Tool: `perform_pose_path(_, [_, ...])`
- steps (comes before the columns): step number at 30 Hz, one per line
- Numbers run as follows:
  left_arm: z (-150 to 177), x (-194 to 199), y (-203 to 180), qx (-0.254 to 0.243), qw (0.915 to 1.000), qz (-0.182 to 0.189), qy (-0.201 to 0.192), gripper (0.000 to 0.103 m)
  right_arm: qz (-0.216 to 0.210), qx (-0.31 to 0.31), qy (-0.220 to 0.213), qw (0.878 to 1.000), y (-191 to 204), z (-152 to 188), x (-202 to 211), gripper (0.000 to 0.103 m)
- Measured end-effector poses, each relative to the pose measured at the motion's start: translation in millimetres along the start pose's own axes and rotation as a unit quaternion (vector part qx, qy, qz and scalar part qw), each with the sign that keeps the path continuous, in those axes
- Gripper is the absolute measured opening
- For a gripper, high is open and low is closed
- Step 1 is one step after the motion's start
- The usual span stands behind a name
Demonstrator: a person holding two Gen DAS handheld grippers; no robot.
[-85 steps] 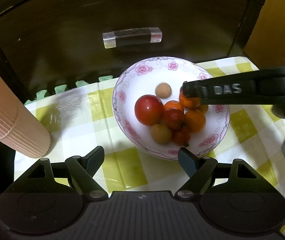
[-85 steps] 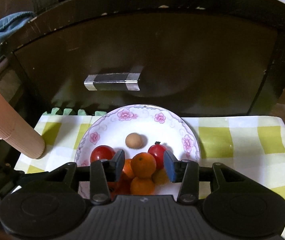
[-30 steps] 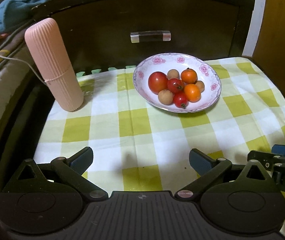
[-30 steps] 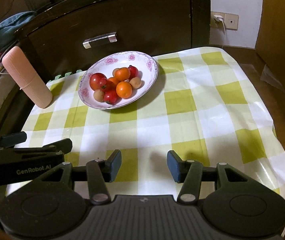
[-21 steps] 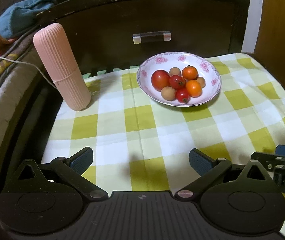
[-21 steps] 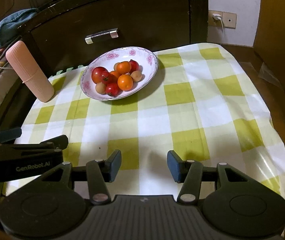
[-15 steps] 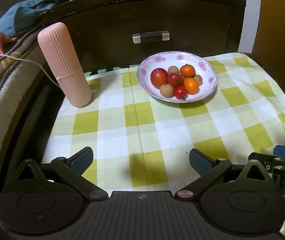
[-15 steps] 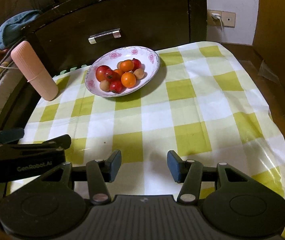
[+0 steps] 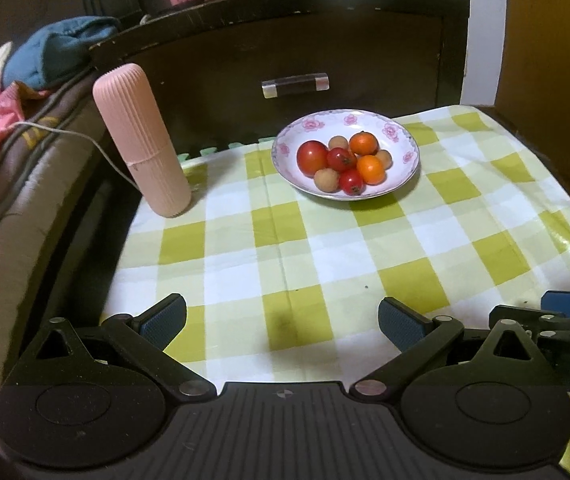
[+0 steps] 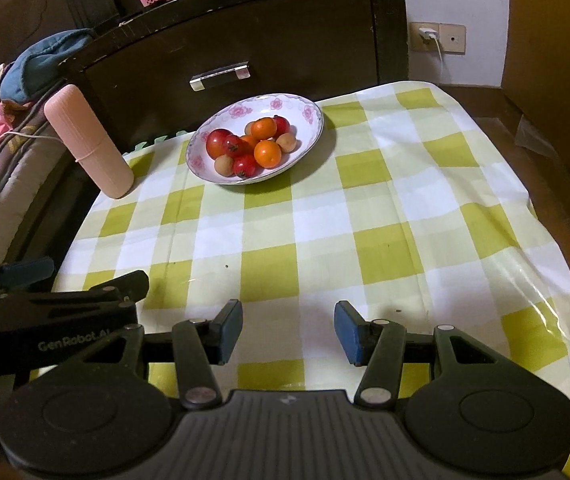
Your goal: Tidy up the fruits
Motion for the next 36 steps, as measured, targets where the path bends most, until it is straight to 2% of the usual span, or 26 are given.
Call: perform_pose_path(36, [5.0,8.5,-3.0,-0.003,0.9999,0.008,-0.012,0.103,-0.006,0.004,0.0,1.0,5.3,8.7,5.0,0.049])
Point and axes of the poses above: each gripper's, at about its wrist camera, not at the fingertips, and x roughly against the way its jaws point, y to its left, z to its underside, the point moved 2 cm from there along -x, roughly the way its jaws point, and after that the axes turned 3 degrees about z, right-handed, at the moved point
